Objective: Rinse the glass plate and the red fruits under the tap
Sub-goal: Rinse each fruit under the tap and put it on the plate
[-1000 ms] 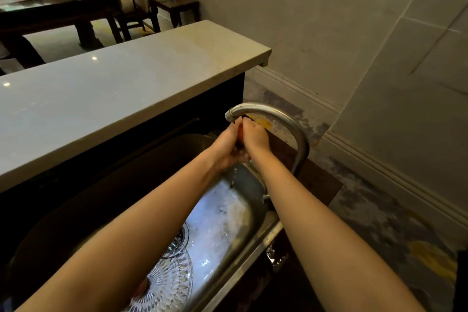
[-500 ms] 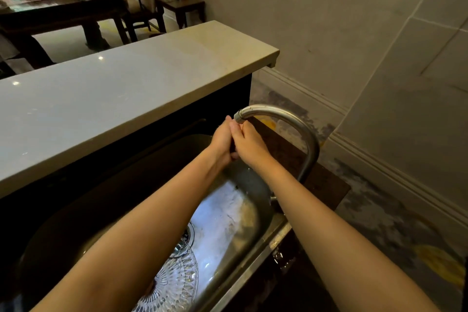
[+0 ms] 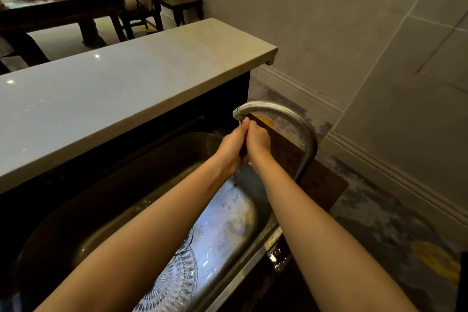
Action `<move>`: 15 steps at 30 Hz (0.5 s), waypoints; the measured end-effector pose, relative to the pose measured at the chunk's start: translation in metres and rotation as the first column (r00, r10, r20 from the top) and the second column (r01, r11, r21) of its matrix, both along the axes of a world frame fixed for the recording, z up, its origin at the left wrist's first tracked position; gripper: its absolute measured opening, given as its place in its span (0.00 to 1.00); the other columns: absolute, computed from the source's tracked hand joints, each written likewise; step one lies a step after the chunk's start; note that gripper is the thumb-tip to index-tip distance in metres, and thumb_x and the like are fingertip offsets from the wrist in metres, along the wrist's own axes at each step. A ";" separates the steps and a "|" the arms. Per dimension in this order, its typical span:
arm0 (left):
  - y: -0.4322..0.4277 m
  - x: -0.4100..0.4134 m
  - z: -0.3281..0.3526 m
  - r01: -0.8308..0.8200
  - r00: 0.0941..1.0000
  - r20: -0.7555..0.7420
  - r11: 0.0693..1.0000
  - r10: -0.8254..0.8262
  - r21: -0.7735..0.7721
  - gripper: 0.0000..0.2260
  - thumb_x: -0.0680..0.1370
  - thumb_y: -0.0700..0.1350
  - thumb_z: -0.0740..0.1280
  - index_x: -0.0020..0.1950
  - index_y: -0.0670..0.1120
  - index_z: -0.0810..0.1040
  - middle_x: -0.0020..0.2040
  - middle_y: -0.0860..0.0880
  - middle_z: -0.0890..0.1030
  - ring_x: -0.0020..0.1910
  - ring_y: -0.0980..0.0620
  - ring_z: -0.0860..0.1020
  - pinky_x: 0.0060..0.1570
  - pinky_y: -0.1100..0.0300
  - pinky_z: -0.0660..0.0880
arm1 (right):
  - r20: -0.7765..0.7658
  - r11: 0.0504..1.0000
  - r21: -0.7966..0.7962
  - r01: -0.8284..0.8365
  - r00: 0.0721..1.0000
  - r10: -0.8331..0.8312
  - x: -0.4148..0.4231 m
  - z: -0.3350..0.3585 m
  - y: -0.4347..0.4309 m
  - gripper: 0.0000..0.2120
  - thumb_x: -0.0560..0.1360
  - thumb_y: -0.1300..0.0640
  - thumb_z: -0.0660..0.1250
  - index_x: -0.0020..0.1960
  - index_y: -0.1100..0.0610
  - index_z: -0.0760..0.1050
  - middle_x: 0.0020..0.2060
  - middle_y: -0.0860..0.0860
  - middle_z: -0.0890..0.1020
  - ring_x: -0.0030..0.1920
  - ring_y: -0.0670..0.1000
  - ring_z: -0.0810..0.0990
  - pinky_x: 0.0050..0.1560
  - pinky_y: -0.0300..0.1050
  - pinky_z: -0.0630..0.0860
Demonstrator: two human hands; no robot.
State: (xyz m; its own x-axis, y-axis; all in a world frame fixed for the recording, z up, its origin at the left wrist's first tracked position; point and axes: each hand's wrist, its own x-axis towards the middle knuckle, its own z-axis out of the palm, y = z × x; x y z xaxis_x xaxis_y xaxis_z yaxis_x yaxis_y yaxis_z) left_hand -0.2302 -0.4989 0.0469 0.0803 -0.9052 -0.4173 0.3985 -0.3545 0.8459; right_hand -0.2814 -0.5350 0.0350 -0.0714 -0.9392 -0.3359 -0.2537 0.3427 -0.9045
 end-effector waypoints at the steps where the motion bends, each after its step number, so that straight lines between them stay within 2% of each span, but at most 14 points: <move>1: 0.000 0.000 -0.001 -0.023 1.000 -0.013 1.000 0.023 -0.004 0.16 0.81 0.53 0.58 0.58 0.44 0.76 0.51 0.43 0.80 0.52 0.47 0.78 0.56 0.52 0.74 | -0.013 0.999 -0.010 -0.035 0.999 0.035 0.002 0.001 0.002 0.21 0.79 0.48 0.52 0.60 0.59 0.75 0.57 0.61 0.79 0.59 0.61 0.77 0.63 0.56 0.72; 3: -0.004 0.011 -0.006 -0.086 0.995 -0.057 0.996 0.084 -0.026 0.14 0.82 0.50 0.56 0.49 0.44 0.77 0.44 0.45 0.78 0.46 0.50 0.77 0.57 0.53 0.71 | -0.121 0.968 -0.140 -0.209 0.974 0.193 0.007 -0.001 0.015 0.21 0.80 0.48 0.50 0.64 0.57 0.71 0.62 0.60 0.76 0.63 0.59 0.74 0.65 0.50 0.69; 5: -0.008 0.019 -0.011 -0.101 0.992 -0.085 0.994 0.098 -0.032 0.15 0.82 0.50 0.54 0.45 0.44 0.75 0.39 0.46 0.77 0.38 0.52 0.77 0.50 0.56 0.74 | -0.186 0.922 -0.230 -0.311 0.944 0.272 0.008 -0.006 0.028 0.20 0.81 0.48 0.50 0.64 0.56 0.71 0.62 0.59 0.75 0.63 0.58 0.74 0.59 0.44 0.70; 6: -0.008 0.018 -0.011 -0.083 0.994 -0.075 0.996 0.082 -0.017 0.16 0.82 0.51 0.54 0.45 0.44 0.75 0.35 0.47 0.78 0.33 0.53 0.77 0.40 0.60 0.77 | -0.169 0.935 -0.240 -0.262 0.960 0.225 0.007 -0.007 0.027 0.19 0.81 0.49 0.50 0.61 0.57 0.73 0.60 0.58 0.77 0.60 0.58 0.76 0.53 0.42 0.73; 7: -0.006 0.014 -0.010 -0.051 0.997 -0.053 0.999 0.050 -0.004 0.16 0.82 0.53 0.54 0.46 0.45 0.76 0.31 0.49 0.78 0.28 0.55 0.76 0.29 0.64 0.75 | -0.132 0.965 -0.207 -0.160 0.982 0.135 0.006 -0.004 0.020 0.18 0.80 0.49 0.50 0.58 0.57 0.74 0.57 0.59 0.78 0.57 0.58 0.77 0.49 0.43 0.74; 8: -0.003 0.009 -0.007 -0.021 0.999 -0.038 1.000 0.021 0.001 0.16 0.81 0.54 0.55 0.49 0.44 0.77 0.32 0.49 0.79 0.28 0.54 0.77 0.25 0.65 0.73 | -0.081 0.989 -0.135 -0.059 0.996 0.048 0.004 0.000 0.012 0.18 0.80 0.50 0.51 0.57 0.58 0.75 0.55 0.59 0.79 0.56 0.59 0.78 0.48 0.44 0.75; 9: -0.002 0.004 -0.004 -0.004 0.999 -0.041 1.000 0.004 -0.001 0.15 0.81 0.53 0.57 0.54 0.44 0.77 0.38 0.48 0.80 0.35 0.52 0.79 0.29 0.62 0.76 | -0.029 0.998 -0.060 0.007 1.000 -0.009 0.001 0.005 0.004 0.18 0.80 0.51 0.52 0.58 0.59 0.75 0.55 0.60 0.79 0.57 0.59 0.78 0.51 0.46 0.74; 10: -0.002 0.000 0.001 -0.006 0.998 -0.063 1.000 0.006 -0.010 0.15 0.81 0.51 0.59 0.59 0.44 0.76 0.45 0.46 0.81 0.44 0.50 0.80 0.40 0.59 0.78 | 0.011 0.999 -0.017 0.028 1.000 -0.027 -0.002 0.008 -0.001 0.18 0.80 0.51 0.52 0.59 0.59 0.75 0.57 0.60 0.79 0.58 0.60 0.77 0.55 0.48 0.73; 11: -0.003 0.000 0.004 -0.018 0.997 -0.081 1.000 0.016 -0.025 0.15 0.81 0.49 0.59 0.62 0.43 0.75 0.50 0.44 0.79 0.52 0.47 0.78 0.50 0.55 0.76 | 0.010 1.000 -0.031 0.001 1.000 -0.001 -0.003 0.011 -0.001 0.19 0.80 0.51 0.52 0.61 0.59 0.75 0.58 0.60 0.79 0.59 0.60 0.77 0.59 0.50 0.72; 12: -0.006 0.002 0.005 -0.027 0.995 -0.096 0.999 0.023 -0.042 0.15 0.81 0.48 0.59 0.63 0.42 0.74 0.53 0.43 0.78 0.55 0.46 0.77 0.55 0.53 0.74 | -0.017 0.994 -0.091 -0.057 0.998 0.056 -0.004 0.013 0.004 0.19 0.80 0.50 0.51 0.62 0.57 0.74 0.59 0.60 0.78 0.60 0.60 0.76 0.62 0.52 0.72; 13: -0.009 0.007 0.005 -0.032 0.995 -0.095 0.998 0.026 -0.063 0.14 0.81 0.47 0.58 0.61 0.42 0.74 0.52 0.43 0.78 0.55 0.46 0.76 0.56 0.52 0.73 | -0.059 0.975 -0.175 -0.139 0.990 0.130 -0.005 0.013 0.012 0.19 0.80 0.49 0.51 0.63 0.56 0.72 0.61 0.60 0.76 0.61 0.59 0.75 0.64 0.54 0.71; 15: -0.013 0.013 0.005 -0.050 0.995 -0.089 0.997 0.044 -0.064 0.12 0.82 0.48 0.55 0.50 0.43 0.76 0.44 0.45 0.76 0.43 0.50 0.78 0.45 0.57 0.74 | -0.099 0.924 -0.246 -0.292 0.956 0.276 -0.005 0.007 0.026 0.18 0.80 0.48 0.51 0.63 0.54 0.71 0.62 0.59 0.74 0.57 0.56 0.76 0.59 0.55 0.75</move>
State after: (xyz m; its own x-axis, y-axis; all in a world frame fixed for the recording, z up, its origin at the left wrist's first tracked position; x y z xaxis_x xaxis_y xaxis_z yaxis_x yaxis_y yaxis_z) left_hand -0.2173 -0.5116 0.0519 0.0896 -0.9271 -0.3640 0.4870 -0.2780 0.8280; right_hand -0.2866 -0.5094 0.0420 0.1981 -0.9764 -0.0860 -0.3645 0.0081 -0.9312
